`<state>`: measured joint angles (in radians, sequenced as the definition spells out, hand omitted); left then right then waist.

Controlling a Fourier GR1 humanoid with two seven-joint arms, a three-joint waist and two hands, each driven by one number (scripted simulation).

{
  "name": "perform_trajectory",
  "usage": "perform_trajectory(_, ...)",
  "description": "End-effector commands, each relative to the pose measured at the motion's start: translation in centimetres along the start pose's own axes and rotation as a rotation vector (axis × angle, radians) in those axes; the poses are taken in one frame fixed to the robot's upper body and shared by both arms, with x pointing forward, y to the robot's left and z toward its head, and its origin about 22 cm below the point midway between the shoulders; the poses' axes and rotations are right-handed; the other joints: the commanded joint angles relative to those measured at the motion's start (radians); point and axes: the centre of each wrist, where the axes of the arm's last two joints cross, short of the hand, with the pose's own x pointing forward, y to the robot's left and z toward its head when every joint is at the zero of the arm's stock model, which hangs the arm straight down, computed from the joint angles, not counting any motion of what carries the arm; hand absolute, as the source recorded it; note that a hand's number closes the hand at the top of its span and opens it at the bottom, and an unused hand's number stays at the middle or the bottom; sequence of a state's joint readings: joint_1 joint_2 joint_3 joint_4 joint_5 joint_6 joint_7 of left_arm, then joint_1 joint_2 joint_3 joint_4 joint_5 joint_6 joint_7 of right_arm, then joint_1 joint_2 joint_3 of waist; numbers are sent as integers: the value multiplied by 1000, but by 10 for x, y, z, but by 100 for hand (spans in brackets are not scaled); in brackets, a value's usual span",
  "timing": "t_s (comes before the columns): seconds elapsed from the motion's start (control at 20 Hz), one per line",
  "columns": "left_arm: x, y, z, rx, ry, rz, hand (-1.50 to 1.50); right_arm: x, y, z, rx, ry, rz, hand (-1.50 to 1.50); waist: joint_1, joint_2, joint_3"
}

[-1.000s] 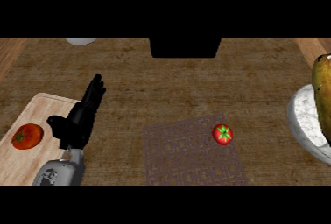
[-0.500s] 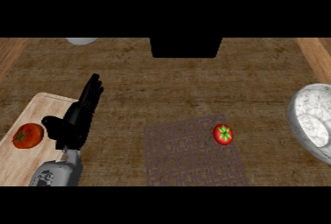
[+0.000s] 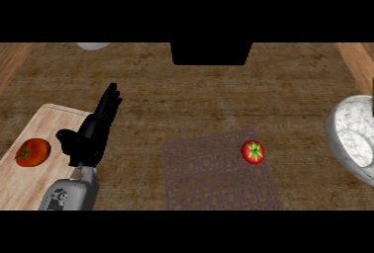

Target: Pick the pear from the placemat and place it in the bowl

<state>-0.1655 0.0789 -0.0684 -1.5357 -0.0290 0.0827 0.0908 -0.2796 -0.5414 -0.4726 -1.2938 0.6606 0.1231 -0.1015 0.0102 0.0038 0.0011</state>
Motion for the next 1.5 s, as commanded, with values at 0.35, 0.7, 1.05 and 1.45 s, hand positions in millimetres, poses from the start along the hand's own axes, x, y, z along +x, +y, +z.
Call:
perform_trajectory(0.35,4,-2,2,15,-2,1,0,-55,17,-8,159,-59,-274,-150,-3,-3,0)
perform_trajectory(0.7,-12,-9,9,20,16,7,0,-40,-12,-5,-63,-145,-462,-150,-17,-7,-2)
perform_trajectory(1.05,-12,12,13,17,15,-8,0,-75,-63,14,-44,-77,-621,-150,-16,-6,-1)
perform_trajectory(1.45,-7,-3,0,31,-7,-2,0,-130,-77,55,5,-72,-778,-150,-18,-4,-1)
